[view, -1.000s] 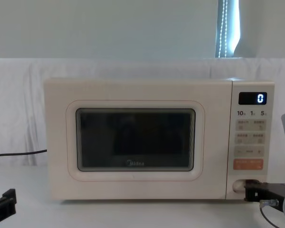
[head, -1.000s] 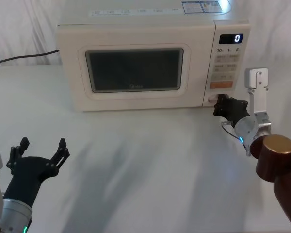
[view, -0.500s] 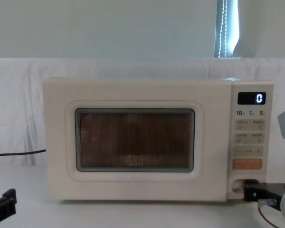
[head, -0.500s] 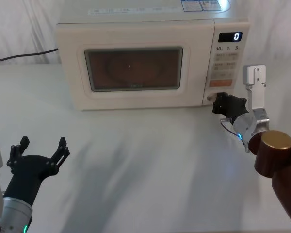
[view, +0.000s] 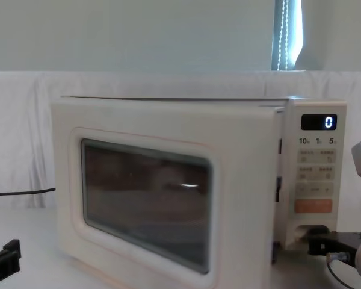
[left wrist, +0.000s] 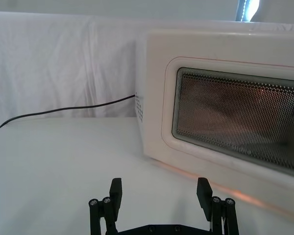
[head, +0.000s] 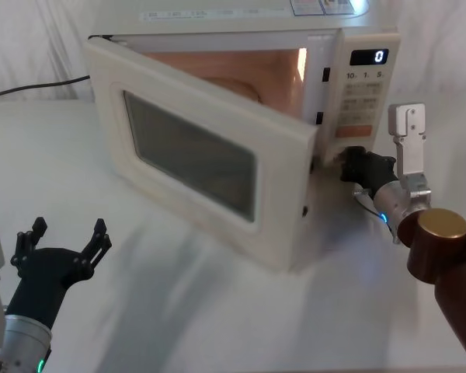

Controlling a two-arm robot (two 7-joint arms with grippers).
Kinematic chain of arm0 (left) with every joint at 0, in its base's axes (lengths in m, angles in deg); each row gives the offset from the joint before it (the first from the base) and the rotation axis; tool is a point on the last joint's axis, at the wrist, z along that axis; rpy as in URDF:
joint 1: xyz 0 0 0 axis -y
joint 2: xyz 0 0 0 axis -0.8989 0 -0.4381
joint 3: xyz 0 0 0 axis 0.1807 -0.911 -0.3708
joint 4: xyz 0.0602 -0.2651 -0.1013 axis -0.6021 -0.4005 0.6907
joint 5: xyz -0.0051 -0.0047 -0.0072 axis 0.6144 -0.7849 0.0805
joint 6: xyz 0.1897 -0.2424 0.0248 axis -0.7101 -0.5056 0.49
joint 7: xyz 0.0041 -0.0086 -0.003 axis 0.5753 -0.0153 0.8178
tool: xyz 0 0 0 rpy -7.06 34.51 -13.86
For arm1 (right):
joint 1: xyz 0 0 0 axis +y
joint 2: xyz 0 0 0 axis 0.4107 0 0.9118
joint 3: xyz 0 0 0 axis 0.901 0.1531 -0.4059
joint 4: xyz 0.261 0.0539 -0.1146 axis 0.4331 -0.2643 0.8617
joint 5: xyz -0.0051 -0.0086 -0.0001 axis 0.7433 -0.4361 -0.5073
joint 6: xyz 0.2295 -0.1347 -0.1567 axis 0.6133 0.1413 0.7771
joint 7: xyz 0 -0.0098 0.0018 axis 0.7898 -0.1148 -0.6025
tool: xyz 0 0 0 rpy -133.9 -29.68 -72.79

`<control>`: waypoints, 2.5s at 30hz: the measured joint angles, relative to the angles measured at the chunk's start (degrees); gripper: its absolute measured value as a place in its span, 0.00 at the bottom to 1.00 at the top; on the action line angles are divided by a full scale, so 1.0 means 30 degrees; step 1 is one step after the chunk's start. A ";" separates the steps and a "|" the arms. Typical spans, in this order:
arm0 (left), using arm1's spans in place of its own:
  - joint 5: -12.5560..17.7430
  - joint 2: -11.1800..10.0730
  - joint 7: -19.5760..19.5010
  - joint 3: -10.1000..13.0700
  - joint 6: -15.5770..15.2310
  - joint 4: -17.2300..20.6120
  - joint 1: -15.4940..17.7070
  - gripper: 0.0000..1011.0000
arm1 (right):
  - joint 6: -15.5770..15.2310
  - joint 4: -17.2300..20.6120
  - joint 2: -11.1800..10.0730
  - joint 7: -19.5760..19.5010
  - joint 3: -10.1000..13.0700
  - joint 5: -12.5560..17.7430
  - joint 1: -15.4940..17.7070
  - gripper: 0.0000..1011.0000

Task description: Press the button to open the microwave door with one hand; close the microwave door with the other hand.

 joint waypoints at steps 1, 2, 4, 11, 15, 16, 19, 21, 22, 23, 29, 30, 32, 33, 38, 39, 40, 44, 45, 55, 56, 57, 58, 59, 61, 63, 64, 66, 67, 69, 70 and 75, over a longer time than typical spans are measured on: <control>0.0000 0.0000 0.0001 0.0000 0.0000 0.0000 0.0000 0.99 | -0.0035 0.0146 -0.0016 0.0002 0.0026 0.0003 0.0081 0.00; 0.0000 0.0000 0.0001 0.0000 0.0000 0.0000 0.0000 0.99 | -0.0035 0.0146 -0.0016 0.0002 0.0026 0.0003 0.0081 0.00; 0.0000 0.0000 0.0001 0.0001 0.0000 -0.0001 0.0000 0.99 | -0.0100 0.0402 -0.0033 0.0006 0.0067 0.0020 0.0242 0.00; 0.0000 0.0000 0.0000 0.0002 0.0000 0.0000 0.0000 0.99 | -0.0481 0.2297 -0.0111 -0.0081 0.0139 0.0091 0.1437 0.00; 0.0000 0.0000 0.0000 0.0002 0.0000 0.0000 0.0000 0.99 | -0.0686 0.3311 -0.0122 -0.0159 0.0119 0.0088 0.2088 0.00; 0.0000 0.0000 0.0000 0.0001 0.0000 0.0000 0.0000 0.99 | -0.0731 0.3512 -0.0122 -0.0180 0.0114 0.0088 0.2221 0.00; 0.0000 0.0000 0.0001 0.0001 0.0000 0.0000 0.0000 0.99 | -0.0912 0.4362 -0.0114 -0.0288 0.0111 0.0088 0.2782 0.00; 0.0000 0.0001 0.0001 0.0001 0.0000 0.0000 0.0000 0.99 | -0.1095 0.4998 -0.0110 -0.0354 0.0102 0.0088 0.3187 0.00; 0.0000 0.0000 0.0000 0.0001 0.0000 -0.0001 0.0000 0.99 | -0.1182 0.5249 -0.0110 -0.0390 0.0093 0.0086 0.3347 0.00; 0.0001 0.0001 0.0000 0.0001 0.0000 0.0000 0.0000 0.99 | -0.1304 0.5642 -0.0112 -0.0435 0.0078 0.0076 0.3593 0.00; 0.0000 0.0000 0.0000 0.0001 0.0000 0.0000 0.0000 0.99 | -0.1769 0.7214 -0.0177 -0.0611 -0.0015 -0.0046 0.4612 0.00; 0.0000 0.0000 0.0000 0.0001 0.0000 0.0000 0.0000 0.99 | -0.1818 0.7472 -0.0186 -0.0646 -0.0023 -0.0069 0.4796 0.00; 0.0000 0.0000 0.0000 0.0000 0.0000 0.0001 0.0000 0.99 | -0.1925 0.8088 -0.0201 -0.0754 -0.0033 -0.0125 0.5239 0.00; 0.0000 0.0000 -0.0001 0.0001 0.0000 0.0000 0.0000 0.99 | -0.1962 0.8573 -0.0204 -0.0834 -0.0034 -0.0158 0.5601 0.00; 0.0000 0.0001 0.0001 0.0001 0.0000 0.0000 0.0000 0.99 | -0.1951 1.0036 -0.0216 -0.0949 -0.0046 -0.0204 0.6756 0.00; 0.0000 0.0000 0.0001 0.0001 0.0000 0.0001 0.0000 0.99 | -0.1923 1.0291 -0.0222 -0.0971 -0.0056 -0.0226 0.6963 0.00; 0.0000 0.0000 0.0001 0.0001 0.0000 0.0001 0.0000 0.99 | -0.1883 1.0521 -0.0231 -0.0993 -0.0071 -0.0260 0.7146 0.00; 0.0000 0.0000 0.0001 0.0001 0.0000 0.0001 0.0000 0.99 | -0.1664 1.1642 -0.0285 -0.1167 -0.0168 -0.0513 0.8130 0.00; 0.0000 0.0000 0.0001 0.0001 0.0000 0.0000 0.0001 0.99 | -0.1559 1.1929 -0.0285 -0.1237 -0.0170 -0.0584 0.8411 0.00; 0.0001 0.0000 0.0000 0.0001 0.0000 0.0000 0.0000 0.99 | 0.0019 1.2545 0.0018 -0.1710 -0.0182 -0.0999 0.9519 0.00; 0.0000 0.0000 0.0001 0.0001 0.0001 0.0000 0.0000 0.99 | 0.0265 1.2544 0.0131 -0.1817 -0.0150 -0.1030 0.9613 0.00; 0.0000 0.0000 0.0000 0.0001 0.0000 0.0000 0.0000 0.99 | 0.0369 1.2543 0.0184 -0.1855 -0.0120 -0.1039 0.9653 0.00; 0.0001 0.0000 0.0001 0.0001 0.0000 0.0001 0.0000 0.99 | 0.0469 1.2539 0.0237 -0.1892 -0.0086 -0.1047 0.9682 0.00; 0.0000 0.0001 0.0000 0.0002 0.0000 0.0000 0.0000 0.99 | 0.0542 1.2526 0.0279 -0.1921 -0.0050 -0.1054 0.9704 0.00; 0.0000 0.0001 0.0000 0.0001 0.0000 0.0000 -0.0001 0.99 | 0.0693 1.2505 0.0387 -0.1978 0.0039 -0.1078 0.9764 0.00; 0.0000 0.0001 0.0000 0.0001 -0.0001 0.0000 0.0000 0.99 | 0.0745 1.2474 0.0473 -0.2031 0.0114 -0.1105 0.9792 0.00; 0.0000 0.0000 0.0000 0.0001 0.0000 0.0000 0.0000 0.99 | 0.0767 1.2451 0.0524 -0.2050 0.0153 -0.1127 0.9799 0.00; 0.0000 0.0001 0.0001 0.0001 0.0000 0.0000 0.0000 0.99 | 0.0779 1.2436 0.0549 -0.2060 0.0171 -0.1141 0.9803 0.00; 0.0000 0.0000 0.0000 0.0000 0.0000 0.0000 0.0000 0.99 | 0.0786 1.2416 0.0601 -0.2073 0.0209 -0.1164 0.9810 0.00; 0.0000 0.0000 0.0001 0.0001 0.0000 0.0000 0.0000 0.99 | 0.0786 1.2409 0.0665 -0.2093 0.0258 -0.1213 0.9822 0.00; 0.0000 0.0000 0.0000 0.0001 0.0000 0.0000 0.0001 0.99 | 0.0786 1.2409 0.0677 -0.2100 0.0271 -0.1224 0.9830 0.00; 0.0000 0.0000 0.0000 0.0001 0.0000 0.0000 0.0000 0.99 | 0.0766 1.2417 0.0790 -0.2177 0.0351 -0.1345 0.9884 0.00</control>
